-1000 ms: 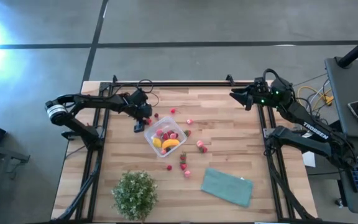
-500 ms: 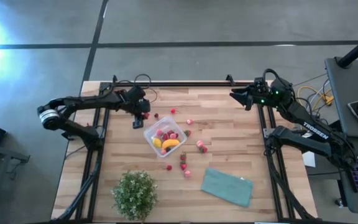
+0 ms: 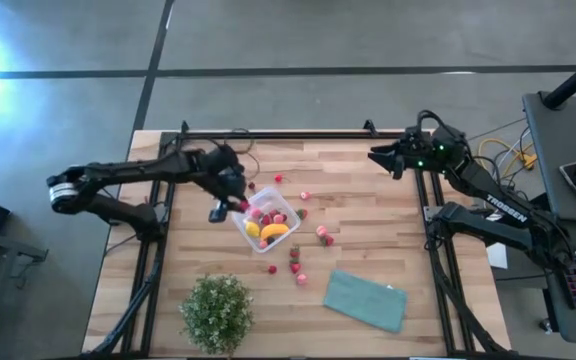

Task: Pick and placing Produce into tupperware
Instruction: Put the red strawberry into the transparent bin, then put the dark red cherry into the transparent bin

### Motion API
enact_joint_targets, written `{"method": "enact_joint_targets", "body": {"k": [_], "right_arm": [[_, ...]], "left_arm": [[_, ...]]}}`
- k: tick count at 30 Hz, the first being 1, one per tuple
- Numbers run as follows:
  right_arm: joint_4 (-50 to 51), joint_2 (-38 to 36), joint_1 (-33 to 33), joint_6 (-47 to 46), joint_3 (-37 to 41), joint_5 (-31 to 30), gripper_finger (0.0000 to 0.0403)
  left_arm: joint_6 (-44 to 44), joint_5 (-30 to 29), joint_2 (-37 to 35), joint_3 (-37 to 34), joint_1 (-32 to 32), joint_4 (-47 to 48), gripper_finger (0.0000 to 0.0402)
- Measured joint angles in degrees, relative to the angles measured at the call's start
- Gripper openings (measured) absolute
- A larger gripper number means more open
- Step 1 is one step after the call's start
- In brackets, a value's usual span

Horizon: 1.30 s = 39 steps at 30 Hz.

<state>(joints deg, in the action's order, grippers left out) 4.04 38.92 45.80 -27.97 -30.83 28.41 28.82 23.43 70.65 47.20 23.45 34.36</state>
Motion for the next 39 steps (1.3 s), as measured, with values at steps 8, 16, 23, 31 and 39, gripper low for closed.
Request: {"method": "enact_joint_targets", "body": {"k": [8, 16, 23, 31, 39], "right_arm": [[2.02, -0.27, -0.02, 2.62, 0.00, 3.55, 0.0226], [2.14, -0.24, -0.02, 5.48, 0.00, 3.71, 0.0226], [2.11, -0.24, -0.02, 7.36, 0.00, 3.61, 0.0226], [2.09, -0.06, -0.02, 7.66, 0.00, 2.00, 0.0226], [2.09, -0.13, -0.02, 7.66, 0.00, 1.98, 0.0226]], "left_arm": [[-17.58, -6.57, 5.08, 0.02, -4.67, -5.67, 0.0161], [-21.63, -7.35, 3.58, 1.08, -5.53, -4.05, 0.0247], [-16.07, -17.72, 1.17, 5.31, -2.01, 3.72, 0.0258], [-8.25, -17.55, 5.34, 6.13, 6.55, 3.95, 0.0228], [4.76, -15.36, 11.53, 6.25, 9.71, 0.92, 0.0204]]}}
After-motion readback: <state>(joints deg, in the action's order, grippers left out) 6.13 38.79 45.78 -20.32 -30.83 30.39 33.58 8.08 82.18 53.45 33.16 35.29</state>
